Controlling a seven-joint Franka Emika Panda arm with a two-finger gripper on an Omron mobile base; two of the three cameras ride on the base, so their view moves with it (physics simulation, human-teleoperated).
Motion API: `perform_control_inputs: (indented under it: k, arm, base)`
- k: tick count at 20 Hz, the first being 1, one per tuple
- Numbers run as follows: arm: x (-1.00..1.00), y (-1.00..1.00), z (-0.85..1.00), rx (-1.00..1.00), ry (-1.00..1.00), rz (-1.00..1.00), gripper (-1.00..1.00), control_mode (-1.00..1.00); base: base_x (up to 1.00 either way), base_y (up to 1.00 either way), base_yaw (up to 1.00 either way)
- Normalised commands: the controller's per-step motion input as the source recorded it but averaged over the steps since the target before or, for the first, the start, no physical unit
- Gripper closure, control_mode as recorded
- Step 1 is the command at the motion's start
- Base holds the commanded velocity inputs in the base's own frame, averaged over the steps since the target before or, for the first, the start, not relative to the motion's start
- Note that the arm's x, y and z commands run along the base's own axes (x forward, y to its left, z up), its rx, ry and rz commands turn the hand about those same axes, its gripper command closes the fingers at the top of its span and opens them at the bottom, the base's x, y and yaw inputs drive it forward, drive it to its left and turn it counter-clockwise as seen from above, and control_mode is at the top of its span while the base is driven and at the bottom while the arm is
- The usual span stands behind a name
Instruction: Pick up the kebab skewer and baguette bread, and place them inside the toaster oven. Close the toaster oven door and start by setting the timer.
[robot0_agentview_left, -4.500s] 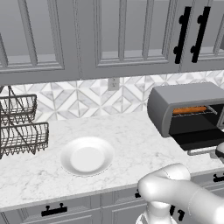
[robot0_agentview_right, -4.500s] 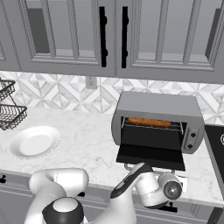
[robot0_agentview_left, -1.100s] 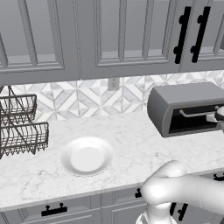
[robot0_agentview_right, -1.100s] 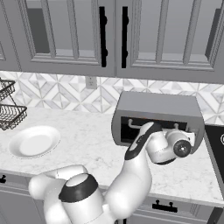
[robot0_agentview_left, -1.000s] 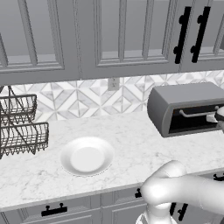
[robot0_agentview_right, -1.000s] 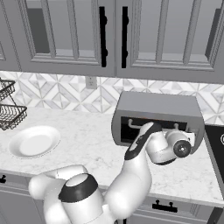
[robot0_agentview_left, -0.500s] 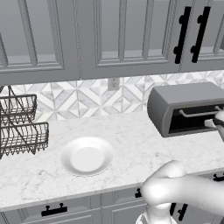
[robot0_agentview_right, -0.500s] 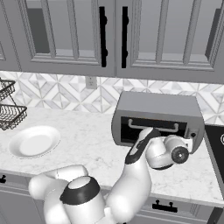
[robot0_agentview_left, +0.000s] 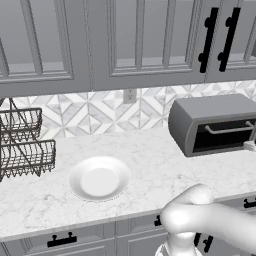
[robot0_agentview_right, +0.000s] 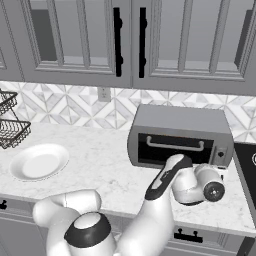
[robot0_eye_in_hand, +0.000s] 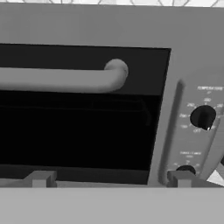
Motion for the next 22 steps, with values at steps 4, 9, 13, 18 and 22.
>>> perform_control_inputs:
  k: [4,9,13,18,22]
  arm:
    - [-0.01,-0.39,-0.14,0.07,-0.1,0.01,-1.0,-1.0]
    - [0.0,-0.36,-0.19,0.11,-0.1,0.08,-1.0,-1.0]
    - [0.0,-0.12,0.0,0.06,0.0,0.04,-1.0,-1.0]
    - [0.1,0.0,-0.01,0.0,0.0,0.0,-1.0,-1.0]
    - [0.24,0.0,-0.14,0.0,0.0,0.0,-1.0,-1.0]
  base:
    - [0.0,0.0,0.0]
    - [0.0,0.0,0.0]
    - [0.0,0.0,0.0]
    - [0.0,0.0,0.0]
    - [0.0,0.0,0.0]
